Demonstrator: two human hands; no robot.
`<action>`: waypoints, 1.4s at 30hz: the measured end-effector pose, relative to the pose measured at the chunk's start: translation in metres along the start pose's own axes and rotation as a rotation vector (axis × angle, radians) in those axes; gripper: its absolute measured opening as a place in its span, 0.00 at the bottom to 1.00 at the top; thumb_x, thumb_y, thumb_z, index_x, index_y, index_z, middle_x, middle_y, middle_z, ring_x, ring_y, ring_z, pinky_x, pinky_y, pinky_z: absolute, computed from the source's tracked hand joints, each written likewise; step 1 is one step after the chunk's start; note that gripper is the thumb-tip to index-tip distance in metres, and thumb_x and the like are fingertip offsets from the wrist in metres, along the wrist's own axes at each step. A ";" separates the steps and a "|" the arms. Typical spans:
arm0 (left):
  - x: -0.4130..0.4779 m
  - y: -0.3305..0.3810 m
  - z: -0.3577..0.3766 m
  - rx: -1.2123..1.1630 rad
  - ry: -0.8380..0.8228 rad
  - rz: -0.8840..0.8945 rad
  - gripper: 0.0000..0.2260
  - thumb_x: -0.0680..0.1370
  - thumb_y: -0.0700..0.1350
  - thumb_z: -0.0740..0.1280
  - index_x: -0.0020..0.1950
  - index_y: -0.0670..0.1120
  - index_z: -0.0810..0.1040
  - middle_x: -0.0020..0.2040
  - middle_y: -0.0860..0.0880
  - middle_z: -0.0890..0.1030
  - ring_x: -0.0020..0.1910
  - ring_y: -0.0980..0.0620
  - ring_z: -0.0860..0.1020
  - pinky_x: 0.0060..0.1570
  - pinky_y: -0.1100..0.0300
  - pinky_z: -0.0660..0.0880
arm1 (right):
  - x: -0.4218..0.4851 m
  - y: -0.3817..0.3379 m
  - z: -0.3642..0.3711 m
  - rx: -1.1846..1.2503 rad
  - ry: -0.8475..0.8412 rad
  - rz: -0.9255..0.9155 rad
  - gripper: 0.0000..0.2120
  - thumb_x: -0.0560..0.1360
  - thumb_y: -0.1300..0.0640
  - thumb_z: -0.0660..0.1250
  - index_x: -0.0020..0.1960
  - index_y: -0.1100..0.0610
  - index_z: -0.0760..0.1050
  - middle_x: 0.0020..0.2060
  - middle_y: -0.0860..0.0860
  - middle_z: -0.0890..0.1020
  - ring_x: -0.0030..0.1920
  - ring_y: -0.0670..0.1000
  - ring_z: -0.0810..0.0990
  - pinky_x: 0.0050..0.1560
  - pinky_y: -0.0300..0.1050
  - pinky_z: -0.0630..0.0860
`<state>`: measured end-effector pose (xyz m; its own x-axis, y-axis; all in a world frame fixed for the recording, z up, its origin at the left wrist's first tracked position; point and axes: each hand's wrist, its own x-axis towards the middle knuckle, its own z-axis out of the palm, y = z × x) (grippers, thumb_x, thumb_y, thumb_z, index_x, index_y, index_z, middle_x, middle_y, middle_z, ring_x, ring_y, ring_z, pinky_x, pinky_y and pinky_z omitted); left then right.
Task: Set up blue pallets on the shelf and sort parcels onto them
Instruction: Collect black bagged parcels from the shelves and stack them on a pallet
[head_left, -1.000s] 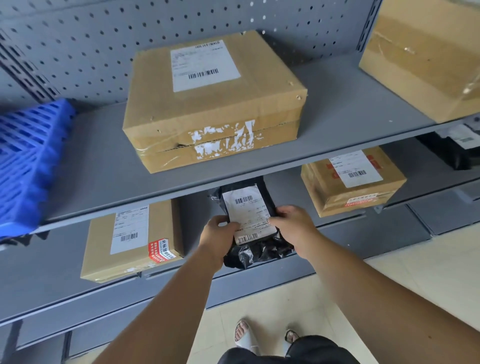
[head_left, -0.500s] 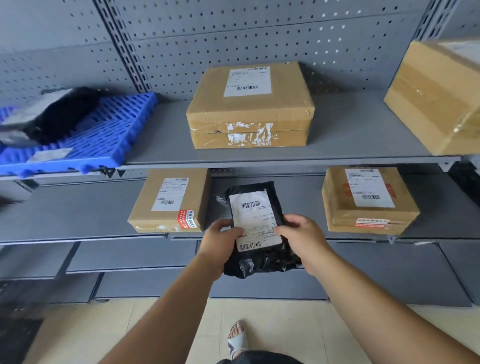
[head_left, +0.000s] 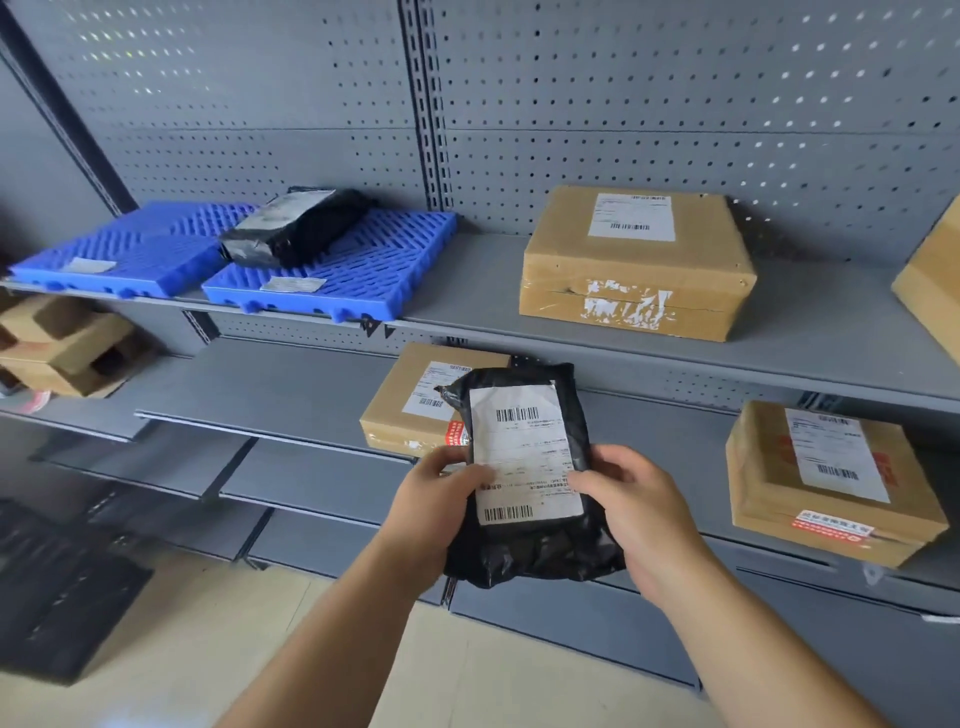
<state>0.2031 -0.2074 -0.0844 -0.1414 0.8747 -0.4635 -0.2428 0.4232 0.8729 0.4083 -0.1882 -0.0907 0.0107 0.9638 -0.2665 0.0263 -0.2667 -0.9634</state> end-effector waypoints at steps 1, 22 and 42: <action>-0.004 0.007 -0.010 -0.001 -0.004 0.018 0.11 0.77 0.39 0.72 0.59 0.44 0.79 0.49 0.40 0.88 0.47 0.38 0.87 0.44 0.45 0.84 | -0.003 -0.005 0.009 0.008 -0.010 -0.017 0.16 0.65 0.53 0.74 0.53 0.48 0.83 0.46 0.45 0.88 0.47 0.48 0.87 0.51 0.52 0.83; -0.006 0.147 -0.182 0.041 -0.104 0.278 0.05 0.78 0.38 0.72 0.52 0.45 0.82 0.50 0.42 0.88 0.48 0.39 0.87 0.55 0.42 0.83 | -0.022 -0.095 0.200 0.153 0.008 -0.289 0.15 0.66 0.55 0.75 0.52 0.45 0.85 0.48 0.50 0.88 0.50 0.53 0.88 0.54 0.53 0.81; 0.148 0.274 -0.131 0.296 -0.053 0.370 0.06 0.79 0.44 0.69 0.53 0.52 0.84 0.47 0.50 0.89 0.48 0.48 0.88 0.56 0.46 0.83 | 0.160 -0.179 0.212 0.102 0.095 -0.354 0.13 0.67 0.53 0.74 0.52 0.49 0.84 0.47 0.44 0.88 0.48 0.45 0.87 0.55 0.51 0.82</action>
<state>-0.0103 0.0072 0.0658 -0.1163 0.9869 -0.1121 0.0995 0.1238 0.9873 0.1939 0.0140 0.0332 0.1114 0.9903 0.0830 -0.0548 0.0895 -0.9945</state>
